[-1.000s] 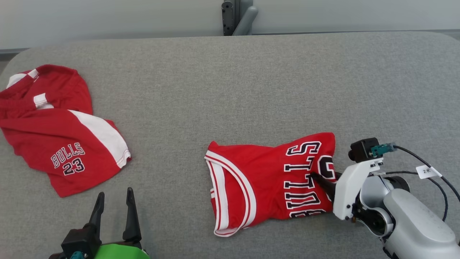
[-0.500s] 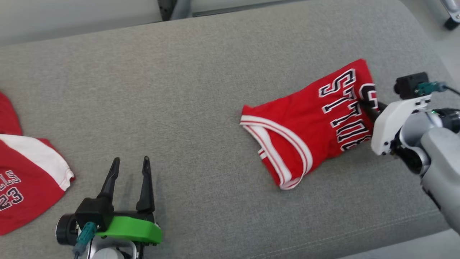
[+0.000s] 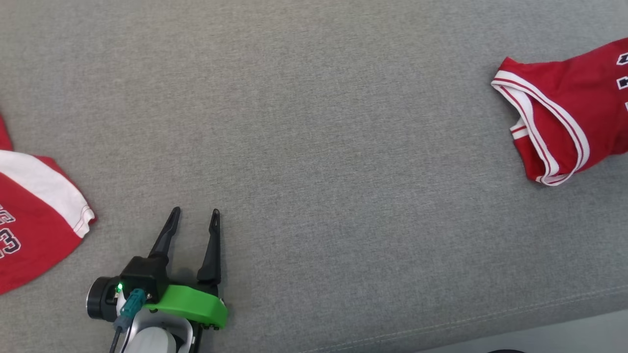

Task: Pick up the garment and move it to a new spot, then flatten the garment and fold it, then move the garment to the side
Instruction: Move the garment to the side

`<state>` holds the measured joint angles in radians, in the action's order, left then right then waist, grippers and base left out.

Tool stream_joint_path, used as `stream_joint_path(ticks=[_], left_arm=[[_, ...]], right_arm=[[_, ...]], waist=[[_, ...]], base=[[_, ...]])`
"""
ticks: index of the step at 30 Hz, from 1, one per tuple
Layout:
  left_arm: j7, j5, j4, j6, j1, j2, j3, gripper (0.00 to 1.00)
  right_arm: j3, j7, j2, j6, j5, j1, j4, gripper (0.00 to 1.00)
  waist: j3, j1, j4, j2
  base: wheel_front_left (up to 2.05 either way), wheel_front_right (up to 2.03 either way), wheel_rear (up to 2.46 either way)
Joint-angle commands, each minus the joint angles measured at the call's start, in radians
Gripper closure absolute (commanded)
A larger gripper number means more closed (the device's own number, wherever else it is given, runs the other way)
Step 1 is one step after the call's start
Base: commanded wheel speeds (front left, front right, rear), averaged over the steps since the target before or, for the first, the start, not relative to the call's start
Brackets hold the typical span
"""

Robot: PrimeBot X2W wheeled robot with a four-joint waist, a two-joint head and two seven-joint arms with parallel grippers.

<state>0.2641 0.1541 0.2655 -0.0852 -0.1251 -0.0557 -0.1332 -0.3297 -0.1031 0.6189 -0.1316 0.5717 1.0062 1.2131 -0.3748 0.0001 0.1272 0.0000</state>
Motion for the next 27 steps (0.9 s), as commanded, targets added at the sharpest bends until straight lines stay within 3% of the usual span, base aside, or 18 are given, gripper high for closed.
stream_joint_path(ticks=[1,6,9,13,20,27], left_arm=[[0.000,-0.002,-0.005,0.002,0.001,-0.005,0.011,0.00],[0.000,0.014,-0.006,0.003,0.024,0.000,0.021,0.00],[0.000,0.021,-0.012,0.006,0.043,0.002,0.030,0.00],[0.000,0.030,-0.015,0.010,0.067,0.003,0.045,0.00],[0.000,0.063,-0.033,0.027,0.137,0.004,0.107,0.00],[0.000,0.053,-0.016,0.026,0.186,0.004,0.119,0.00]], right_arm=[[0.015,-0.034,-0.009,0.002,-0.023,0.022,0.025,0.00],[0.019,-0.120,-0.026,0.002,-0.084,0.023,0.054,0.00],[0.013,-0.154,-0.054,0.002,-0.096,-0.004,-0.001,0.00],[0.008,-0.162,-0.039,0.002,-0.114,-0.054,-0.124,0.00],[0.127,-0.162,0.008,0.002,-0.146,-0.380,-0.618,0.00],[0.238,-0.162,-0.071,0.002,-0.237,-0.787,-0.974,0.00]], waist=[[-0.012,-0.0001,-0.041,0.0000],[0.021,-0.0001,-0.043,0.0000],[0.061,-0.0001,-0.032,0.0000],[0.116,-0.0001,-0.021,0.0000],[0.256,-0.0001,-0.018,0.0000],[0.345,-0.0001,-0.046,0.0000]], base=[[0.00,0.00,0.00],[0.00,0.00,0.00],[0.00,0.00,0.00],[0.00,0.00,0.00],[0.00,0.00,0.00],[0.00,0.00,0.00]])
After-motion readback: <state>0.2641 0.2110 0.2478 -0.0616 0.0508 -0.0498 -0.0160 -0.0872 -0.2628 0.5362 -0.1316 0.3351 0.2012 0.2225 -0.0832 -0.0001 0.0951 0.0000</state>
